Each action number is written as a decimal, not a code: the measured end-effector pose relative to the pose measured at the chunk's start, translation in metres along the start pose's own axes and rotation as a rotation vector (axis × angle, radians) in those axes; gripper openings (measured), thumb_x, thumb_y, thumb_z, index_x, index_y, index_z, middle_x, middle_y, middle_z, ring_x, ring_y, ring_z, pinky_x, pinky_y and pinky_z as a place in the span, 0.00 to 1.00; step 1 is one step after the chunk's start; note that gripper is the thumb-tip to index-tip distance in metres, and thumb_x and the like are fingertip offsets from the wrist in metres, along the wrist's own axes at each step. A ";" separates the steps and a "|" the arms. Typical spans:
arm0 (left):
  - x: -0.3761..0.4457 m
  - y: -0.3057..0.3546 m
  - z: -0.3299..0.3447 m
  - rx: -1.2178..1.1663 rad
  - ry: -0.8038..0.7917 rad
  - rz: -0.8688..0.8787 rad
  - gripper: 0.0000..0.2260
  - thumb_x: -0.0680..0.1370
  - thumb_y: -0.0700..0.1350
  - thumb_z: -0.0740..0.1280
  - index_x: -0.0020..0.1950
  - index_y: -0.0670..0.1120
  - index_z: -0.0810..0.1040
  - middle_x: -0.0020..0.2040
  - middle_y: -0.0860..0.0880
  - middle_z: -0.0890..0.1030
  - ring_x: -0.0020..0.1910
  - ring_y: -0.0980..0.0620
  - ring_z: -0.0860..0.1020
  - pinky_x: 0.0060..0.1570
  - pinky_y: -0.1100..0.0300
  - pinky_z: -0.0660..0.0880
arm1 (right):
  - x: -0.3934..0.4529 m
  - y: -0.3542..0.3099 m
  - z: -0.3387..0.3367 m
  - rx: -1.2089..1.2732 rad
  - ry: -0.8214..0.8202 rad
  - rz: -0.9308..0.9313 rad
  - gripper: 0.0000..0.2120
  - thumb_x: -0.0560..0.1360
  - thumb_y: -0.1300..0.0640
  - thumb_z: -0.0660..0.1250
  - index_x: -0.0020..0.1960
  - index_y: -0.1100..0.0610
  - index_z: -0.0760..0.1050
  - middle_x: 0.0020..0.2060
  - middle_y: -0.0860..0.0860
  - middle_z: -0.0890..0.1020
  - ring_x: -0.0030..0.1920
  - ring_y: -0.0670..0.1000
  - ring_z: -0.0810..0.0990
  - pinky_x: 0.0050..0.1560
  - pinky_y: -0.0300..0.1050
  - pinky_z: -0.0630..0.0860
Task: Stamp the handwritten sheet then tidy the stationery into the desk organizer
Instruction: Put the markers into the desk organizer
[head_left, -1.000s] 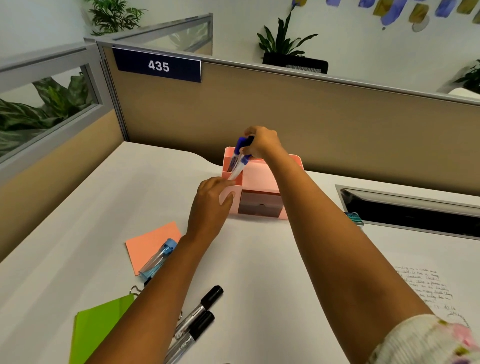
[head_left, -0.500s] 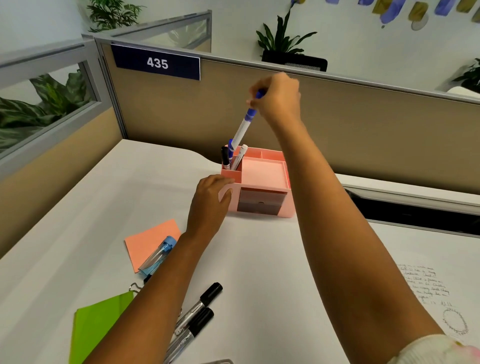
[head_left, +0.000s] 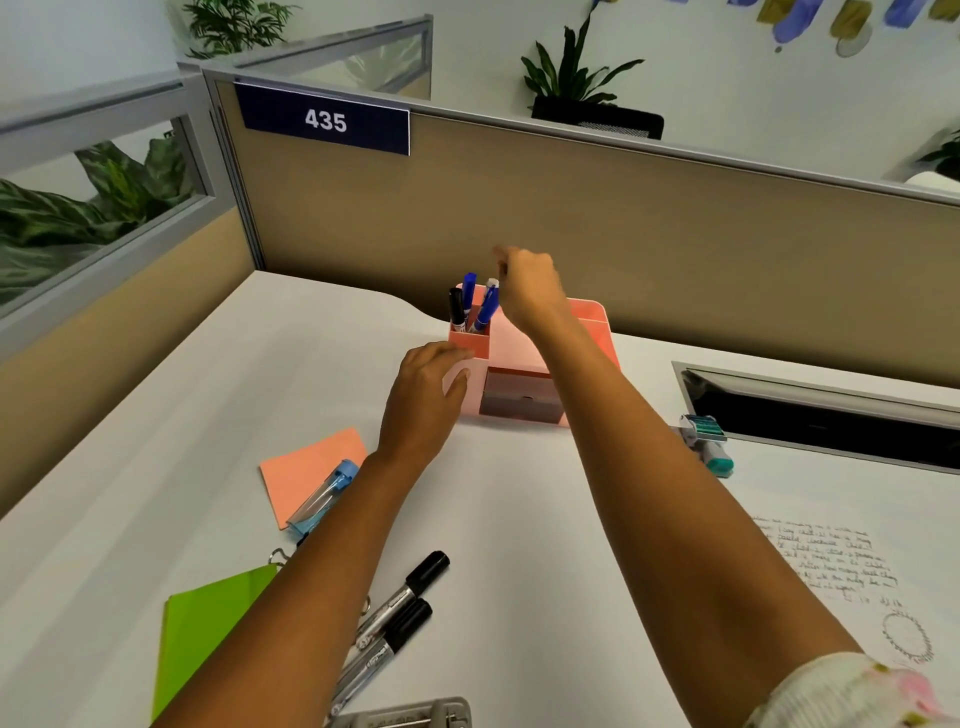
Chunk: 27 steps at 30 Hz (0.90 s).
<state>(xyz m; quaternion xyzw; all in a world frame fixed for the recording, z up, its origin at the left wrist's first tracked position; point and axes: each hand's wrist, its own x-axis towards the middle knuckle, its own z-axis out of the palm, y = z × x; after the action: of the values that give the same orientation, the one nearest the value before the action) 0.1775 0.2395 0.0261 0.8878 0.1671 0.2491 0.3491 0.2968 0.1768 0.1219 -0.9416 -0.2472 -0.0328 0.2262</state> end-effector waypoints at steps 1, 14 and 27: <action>-0.001 0.001 -0.002 -0.001 0.000 0.002 0.18 0.77 0.44 0.63 0.67 0.45 0.71 0.68 0.45 0.72 0.67 0.47 0.70 0.64 0.56 0.70 | -0.003 0.000 -0.002 0.076 0.077 0.012 0.16 0.77 0.69 0.57 0.63 0.62 0.71 0.56 0.59 0.78 0.51 0.57 0.77 0.46 0.45 0.73; -0.070 -0.013 -0.037 -0.057 -0.078 -0.128 0.10 0.76 0.38 0.65 0.56 0.43 0.79 0.54 0.44 0.81 0.47 0.50 0.76 0.48 0.61 0.72 | -0.141 0.001 0.036 0.255 -0.068 -0.220 0.07 0.75 0.61 0.66 0.53 0.60 0.77 0.52 0.56 0.79 0.48 0.50 0.77 0.46 0.36 0.70; -0.126 -0.005 -0.052 0.061 -0.506 -0.171 0.02 0.72 0.42 0.70 0.42 0.44 0.79 0.38 0.49 0.76 0.35 0.53 0.72 0.32 0.66 0.66 | -0.240 0.029 0.049 0.183 -0.390 -0.374 0.12 0.71 0.61 0.70 0.54 0.59 0.74 0.50 0.56 0.77 0.49 0.52 0.73 0.51 0.48 0.73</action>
<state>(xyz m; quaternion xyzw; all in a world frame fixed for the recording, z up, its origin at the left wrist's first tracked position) 0.0445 0.2111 0.0142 0.9146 0.1563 -0.0162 0.3727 0.0980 0.0674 0.0243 -0.8440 -0.4573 0.1301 0.2483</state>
